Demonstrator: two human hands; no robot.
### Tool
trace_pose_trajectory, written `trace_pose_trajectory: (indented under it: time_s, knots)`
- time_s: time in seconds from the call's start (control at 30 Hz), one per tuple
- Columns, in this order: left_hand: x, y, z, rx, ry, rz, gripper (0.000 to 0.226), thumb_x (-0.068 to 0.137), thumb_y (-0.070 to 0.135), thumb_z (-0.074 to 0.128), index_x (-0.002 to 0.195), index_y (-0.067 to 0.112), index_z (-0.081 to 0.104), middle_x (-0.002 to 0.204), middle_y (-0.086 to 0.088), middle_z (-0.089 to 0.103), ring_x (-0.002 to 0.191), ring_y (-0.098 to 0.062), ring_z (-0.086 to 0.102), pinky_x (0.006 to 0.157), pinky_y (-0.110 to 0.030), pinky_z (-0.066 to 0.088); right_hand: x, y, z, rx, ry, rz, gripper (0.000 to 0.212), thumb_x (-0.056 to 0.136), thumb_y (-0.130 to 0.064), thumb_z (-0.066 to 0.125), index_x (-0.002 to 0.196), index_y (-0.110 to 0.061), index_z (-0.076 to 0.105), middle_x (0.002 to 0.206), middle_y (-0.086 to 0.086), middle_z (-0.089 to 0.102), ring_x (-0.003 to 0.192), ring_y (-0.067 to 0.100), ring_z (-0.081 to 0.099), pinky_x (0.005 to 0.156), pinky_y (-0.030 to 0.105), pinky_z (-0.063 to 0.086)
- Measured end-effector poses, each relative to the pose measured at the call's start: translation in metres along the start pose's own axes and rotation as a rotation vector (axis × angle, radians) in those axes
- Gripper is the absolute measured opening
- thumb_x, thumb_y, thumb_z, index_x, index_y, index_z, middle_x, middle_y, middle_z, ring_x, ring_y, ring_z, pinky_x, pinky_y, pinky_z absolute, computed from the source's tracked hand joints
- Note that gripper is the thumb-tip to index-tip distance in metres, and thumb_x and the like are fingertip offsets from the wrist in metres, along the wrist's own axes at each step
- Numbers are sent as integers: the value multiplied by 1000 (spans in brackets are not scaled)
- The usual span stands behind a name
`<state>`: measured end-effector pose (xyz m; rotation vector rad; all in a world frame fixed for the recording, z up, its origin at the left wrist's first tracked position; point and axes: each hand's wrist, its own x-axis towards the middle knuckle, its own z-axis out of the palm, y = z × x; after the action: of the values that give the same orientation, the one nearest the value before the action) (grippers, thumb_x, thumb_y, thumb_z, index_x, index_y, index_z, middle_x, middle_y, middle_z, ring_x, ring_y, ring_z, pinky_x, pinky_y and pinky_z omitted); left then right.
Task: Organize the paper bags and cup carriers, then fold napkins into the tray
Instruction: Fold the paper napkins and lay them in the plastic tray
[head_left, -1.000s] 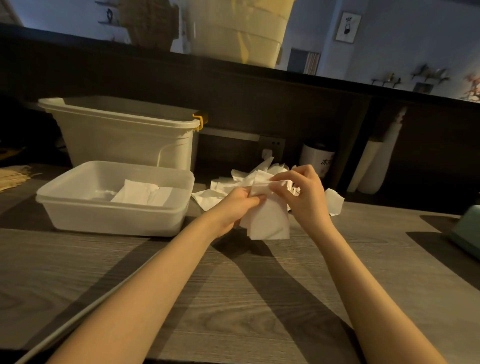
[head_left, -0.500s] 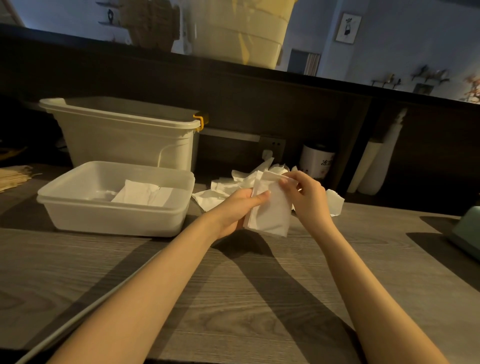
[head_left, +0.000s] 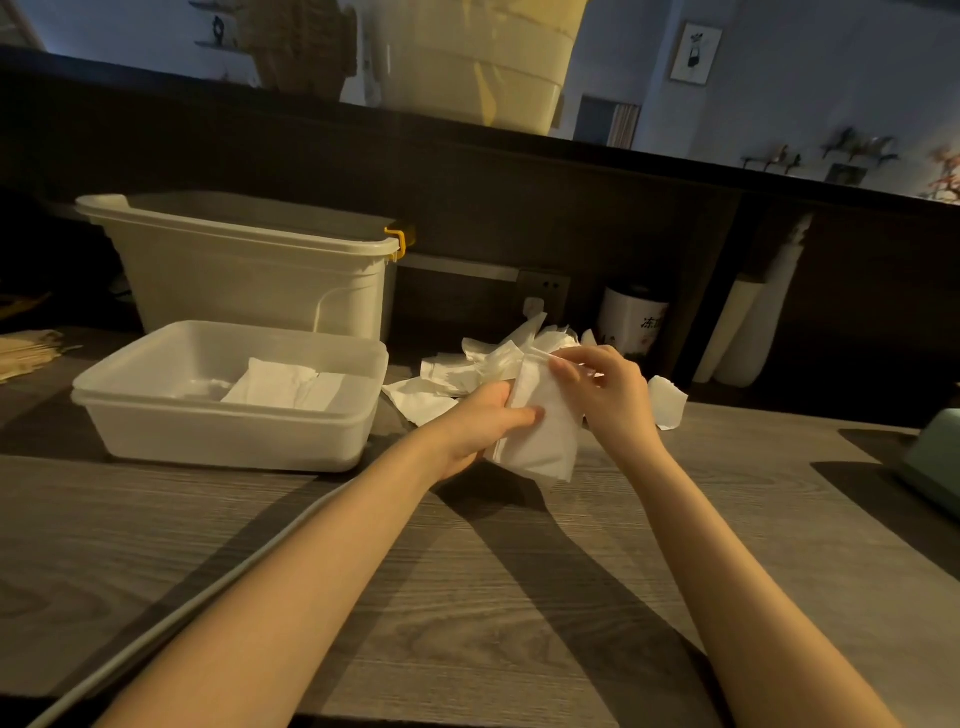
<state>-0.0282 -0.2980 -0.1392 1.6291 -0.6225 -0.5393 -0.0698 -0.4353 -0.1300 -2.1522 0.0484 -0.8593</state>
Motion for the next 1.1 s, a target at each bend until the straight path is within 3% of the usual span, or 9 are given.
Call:
trace_pose_trajectory:
  time_s: [0.13,0.3,0.4,0.5,0.63,0.77,0.87,0.97,1.1]
  knots:
    - [0,-2,0,-85,-14,-18,32,93,23,53,123,15,46,108,-3,58,103,-20,57,85,-35,50,2,4,0,106,63,5,9,92,-24,57,98,-22,63,89,-18,58,90,6,58,78,29,52]
    - [3,-2,-3,-466,-19,-118,35,96,49,34,105,25,59,94,-3,66,90,-20,62,79,-35,50,5,4,-2,227,162,-22,12,94,-21,54,100,-15,63,90,-13,60,87,0,57,77,22,49]
    - [5,-3,-4,-492,38,-145,32,99,42,35,101,21,60,91,-4,65,84,-19,62,75,-35,50,5,1,-4,285,193,-62,9,94,-17,54,97,-18,62,90,-16,60,83,-8,56,76,18,48]
    - [4,-4,-4,-484,124,-180,30,99,35,39,108,16,61,94,-6,66,82,-20,62,69,-34,52,5,-3,-7,356,214,-49,12,94,-18,54,94,-26,63,92,-15,62,88,-1,58,79,25,50]
    - [5,0,-5,-543,186,-196,27,99,33,40,116,14,49,94,-5,61,82,-21,59,68,-36,49,4,-4,-7,434,52,75,12,93,-21,55,94,-27,65,93,-6,65,83,11,60,70,25,51]
    - [4,1,-3,-401,156,-115,28,98,37,39,114,18,52,98,-3,62,86,-20,60,71,-35,51,2,-3,-3,305,-26,50,10,93,-18,56,97,-22,64,96,-9,62,85,7,57,70,20,47]
    - [6,-3,-1,-323,108,-56,30,99,43,34,108,26,56,106,-4,62,98,-22,59,86,-38,50,1,-2,-1,199,-13,22,12,92,-18,56,99,-25,62,95,-20,58,90,0,55,81,23,49]
    - [5,0,2,-292,77,-49,44,96,54,29,117,25,54,109,-5,61,100,-23,59,86,-37,50,0,-1,-1,104,5,16,15,92,-21,56,104,-26,63,92,-17,58,85,-2,54,76,19,48]
    - [1,2,5,-112,66,6,34,95,37,48,122,15,49,111,-5,58,102,-22,57,86,-38,50,-3,-1,0,22,21,-34,22,92,-20,57,112,-19,68,90,-13,60,79,0,55,72,21,49]
